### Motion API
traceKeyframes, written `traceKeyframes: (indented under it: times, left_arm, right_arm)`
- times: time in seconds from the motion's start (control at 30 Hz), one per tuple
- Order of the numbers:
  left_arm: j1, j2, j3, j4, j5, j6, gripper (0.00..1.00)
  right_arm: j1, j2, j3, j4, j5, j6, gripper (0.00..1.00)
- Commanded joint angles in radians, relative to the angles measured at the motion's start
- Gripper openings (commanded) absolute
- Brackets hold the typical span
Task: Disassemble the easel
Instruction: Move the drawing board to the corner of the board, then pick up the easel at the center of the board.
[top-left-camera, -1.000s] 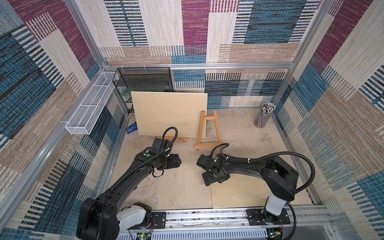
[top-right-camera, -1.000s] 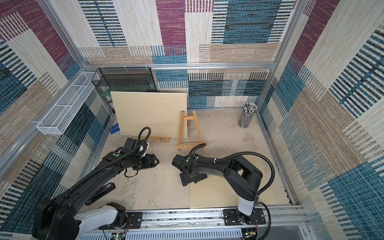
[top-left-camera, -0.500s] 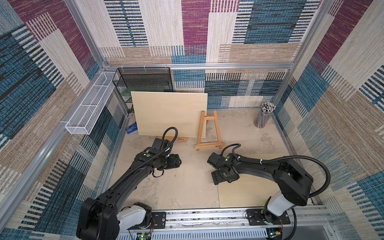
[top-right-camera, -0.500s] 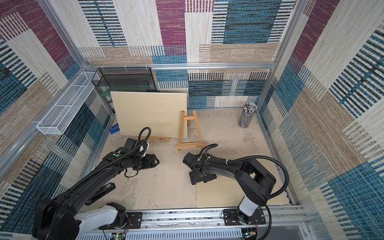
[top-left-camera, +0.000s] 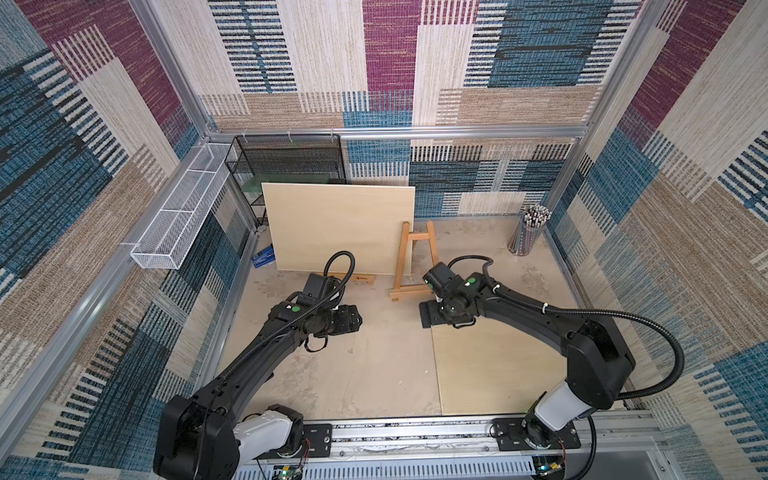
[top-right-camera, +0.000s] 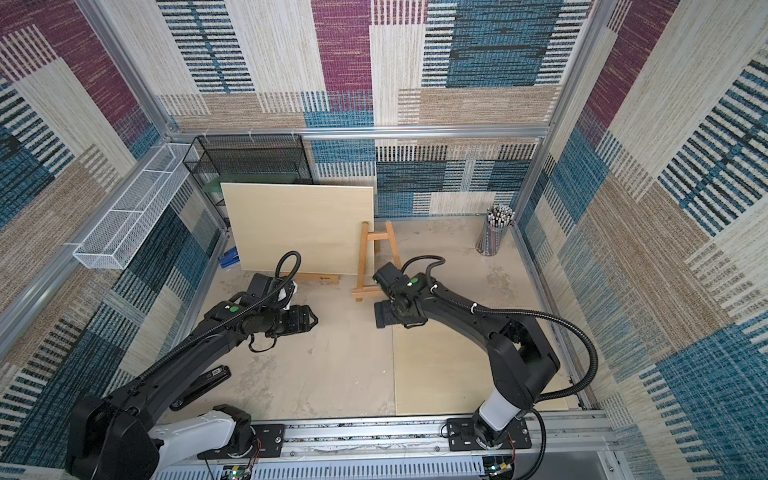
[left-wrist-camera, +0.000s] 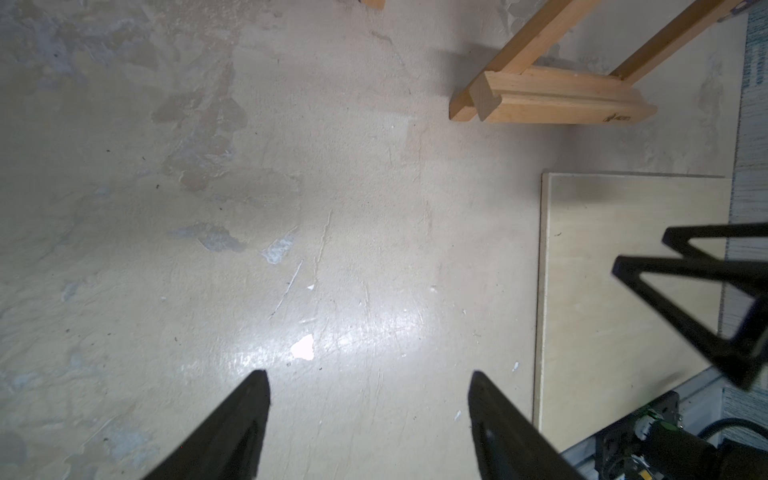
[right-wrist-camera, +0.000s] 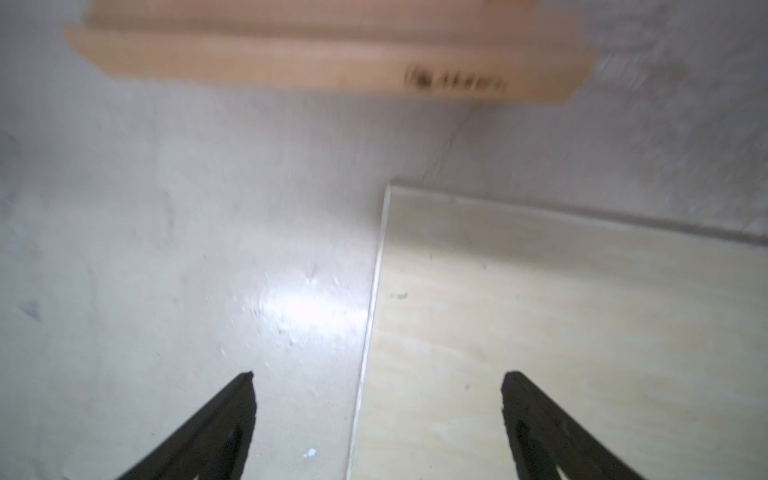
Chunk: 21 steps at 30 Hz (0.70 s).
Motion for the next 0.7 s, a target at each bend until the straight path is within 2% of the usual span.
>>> traceKeyframes:
  times: [0.0, 0.2, 0.27, 0.43, 0.53, 0.67]
  left_arm:
    - [0.000, 0.008, 0.023, 0.002, 0.001, 0.023, 0.77]
    - [0.000, 0.006, 0.047, -0.018, -0.008, 0.038, 0.77]
    - [0.001, 0.003, 0.050, -0.021, -0.010, 0.032, 0.77]
    - [0.001, -0.012, 0.053, -0.032, -0.029, 0.019, 0.77]
    - [0.000, -0.012, 0.051, -0.033, -0.032, 0.016, 0.77]
    - [0.001, 0.002, 0.059, -0.034, -0.033, 0.010, 0.77]
  right_arm:
    - [-0.102, 0.008, 0.060, 0.125, -0.096, -0.111, 0.95]
    - [-0.235, 0.096, 0.163, 0.271, -0.108, -0.280, 0.98]
    - [-0.256, 0.129, 0.180, 0.319, -0.128, -0.322, 1.00]
    - [-0.266, 0.198, 0.195, 0.393, -0.104, -0.381, 0.94]
    - [-0.262, 0.213, 0.173, 0.467, -0.117, -0.406, 0.90]
    - [-0.254, 0.252, 0.195, 0.502, -0.103, -0.415, 0.74]
